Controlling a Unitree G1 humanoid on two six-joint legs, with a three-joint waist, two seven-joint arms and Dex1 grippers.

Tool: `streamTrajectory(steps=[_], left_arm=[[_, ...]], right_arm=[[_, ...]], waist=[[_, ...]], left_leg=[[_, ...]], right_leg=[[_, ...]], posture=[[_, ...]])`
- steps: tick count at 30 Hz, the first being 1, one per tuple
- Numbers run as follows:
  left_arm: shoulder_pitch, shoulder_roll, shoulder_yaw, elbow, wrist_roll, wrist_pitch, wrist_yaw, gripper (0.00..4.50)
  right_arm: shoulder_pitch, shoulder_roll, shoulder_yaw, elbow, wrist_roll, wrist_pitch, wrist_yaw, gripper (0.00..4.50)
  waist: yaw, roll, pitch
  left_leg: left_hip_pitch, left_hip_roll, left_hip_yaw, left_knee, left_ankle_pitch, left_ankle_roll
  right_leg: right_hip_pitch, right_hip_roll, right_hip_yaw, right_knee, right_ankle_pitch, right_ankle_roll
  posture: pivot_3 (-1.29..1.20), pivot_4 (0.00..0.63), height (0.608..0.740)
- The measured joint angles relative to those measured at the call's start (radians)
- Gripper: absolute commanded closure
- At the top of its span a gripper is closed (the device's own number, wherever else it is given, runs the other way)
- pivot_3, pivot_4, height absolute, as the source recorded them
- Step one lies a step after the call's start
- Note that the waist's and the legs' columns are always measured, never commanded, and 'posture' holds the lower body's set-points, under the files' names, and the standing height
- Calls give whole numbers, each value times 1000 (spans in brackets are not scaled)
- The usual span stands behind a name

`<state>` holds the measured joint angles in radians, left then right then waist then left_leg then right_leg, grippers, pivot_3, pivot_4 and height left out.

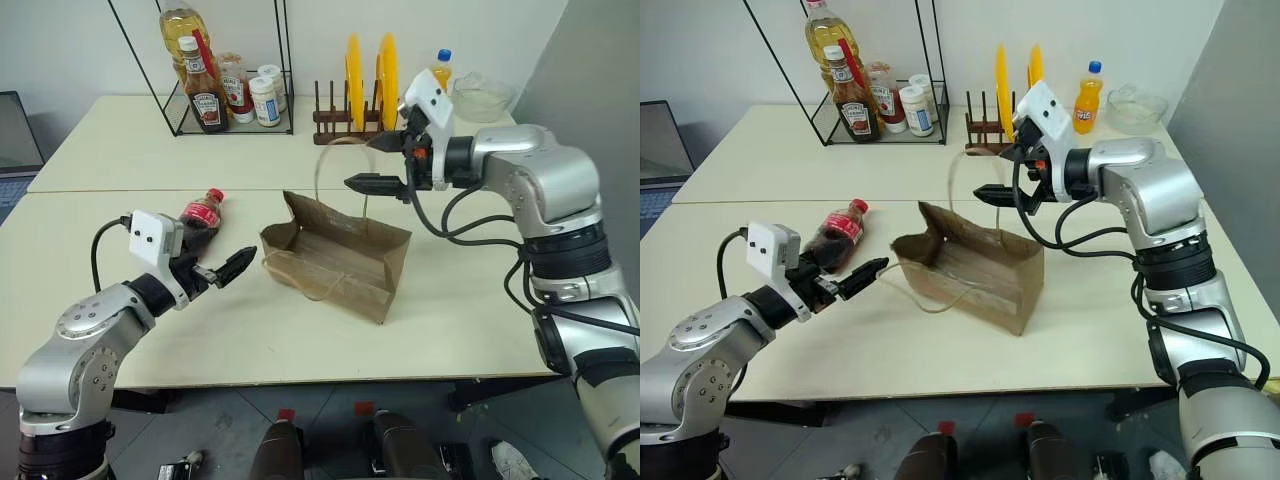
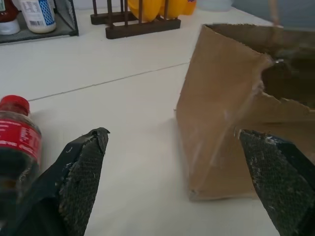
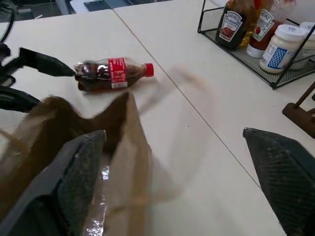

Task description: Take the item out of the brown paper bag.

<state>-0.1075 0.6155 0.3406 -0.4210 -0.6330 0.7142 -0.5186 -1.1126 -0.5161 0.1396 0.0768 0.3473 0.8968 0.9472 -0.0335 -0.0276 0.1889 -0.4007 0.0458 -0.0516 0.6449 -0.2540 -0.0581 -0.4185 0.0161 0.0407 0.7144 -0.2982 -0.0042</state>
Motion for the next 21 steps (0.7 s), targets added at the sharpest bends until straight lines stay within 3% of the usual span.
streamTrajectory(steps=[7,11,13,15,17,21], left_arm=[[98,-102,-5,-13,29,-24,92,0],[166,-148,-1,-59,55,-29,163,0],[195,-172,-3,-86,71,-30,197,0],[238,-194,-23,-111,106,-41,233,0],[253,-218,-38,-113,136,-46,261,0],[231,-256,-79,-94,186,-90,290,0]], right_arm=[[87,-60,-176,-150,176,262,-48,16],[267,2,-380,-245,171,278,-264,16],[391,55,-456,-314,125,232,-389,16],[612,103,-488,-433,52,129,-502,16],[778,148,-470,-496,4,52,-557,16],[963,221,-398,-561,-72,-142,-619,16]], waist=[[3,0,0],[4,-1,0],[4,-1,0],[7,-1,-1],[6,2,0],[-4,3,-1]], left_leg=[[0,0,0,0,0,0],[2,-1,-1,0,0,0],[2,-1,-1,0,0,0],[2,-1,-2,-1,0,0],[2,-2,0,-1,0,-1],[9,-1,1,-1,2,-3]], right_leg=[[2,0,0,-1,0,0],[5,0,0,-3,0,0],[6,0,0,-4,0,1],[7,0,0,-5,-1,3],[6,0,2,-4,-2,3],[10,1,4,-4,-4,8]], posture=[[0,150,740],[0,150,740],[0,150,740],[0,150,740],[0,150,740],[0,150,740]])
